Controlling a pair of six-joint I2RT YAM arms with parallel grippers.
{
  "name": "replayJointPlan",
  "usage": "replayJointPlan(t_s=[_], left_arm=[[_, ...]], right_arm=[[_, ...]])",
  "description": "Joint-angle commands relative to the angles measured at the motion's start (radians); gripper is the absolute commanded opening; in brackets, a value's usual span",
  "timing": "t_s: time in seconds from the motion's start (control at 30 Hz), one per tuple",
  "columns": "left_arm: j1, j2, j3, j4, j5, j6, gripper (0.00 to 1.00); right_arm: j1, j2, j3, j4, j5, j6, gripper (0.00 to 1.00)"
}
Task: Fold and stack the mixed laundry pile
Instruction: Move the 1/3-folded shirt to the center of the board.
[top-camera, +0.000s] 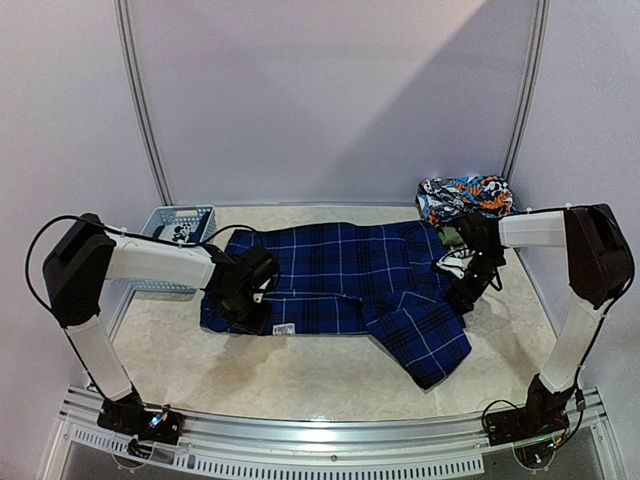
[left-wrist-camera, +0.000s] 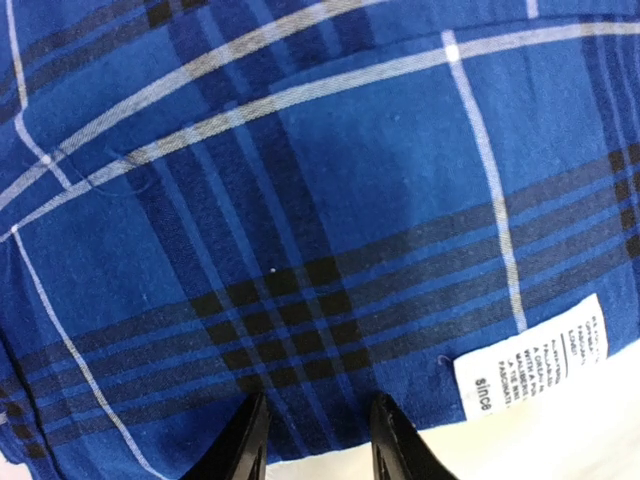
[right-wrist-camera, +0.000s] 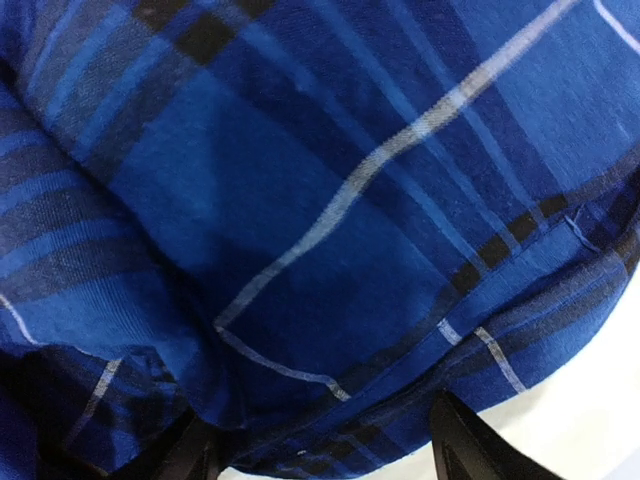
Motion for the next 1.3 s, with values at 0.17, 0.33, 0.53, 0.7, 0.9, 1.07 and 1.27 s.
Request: replayJointPlan(t_s=[0.17, 0.33, 0.53, 0.7, 0.9, 1.07, 1.27], left_arm=[[0.0, 0.003, -0.122, 0.045, 0.017, -0.077, 0.36], [-0.07, -0.071, -0.206, 0.048, 0.043, -0.136, 0.35], [-0.184, -0.135, -0.216, 0.015, 0.03, -0.223, 0.35], [-0.246, -0.165, -0.245, -0.048, 0.028, -0.296, 0.34], [-0.285, -0.286, -0.327, -0.119, 0.017, -0.375, 0.34], [-0.302, -0.379, -0.357, -0.174, 0.013, -0.412, 0.34], [-0.302, -0.44, -0.194, -0.334, -0.034, -0.329, 0.35]], right_arm=[[-0.005, 0.049, -0.087, 0.02, 0.087, -0.044, 0.52], [-0.004, -0.022, -0.188, -0.008, 0.086, -0.055, 0.49], [0.027, -0.146, -0.261, -0.06, 0.07, -0.057, 0.49], [0.114, -0.201, -0.306, -0.108, 0.07, -0.031, 0.49], [0.166, -0.283, -0.342, -0.174, 0.064, -0.014, 0.49], [0.17, -0.358, -0.356, -0.231, 0.068, -0.036, 0.49], [0.166, -0.44, -0.244, -0.306, 0.033, -0.049, 0.61]])
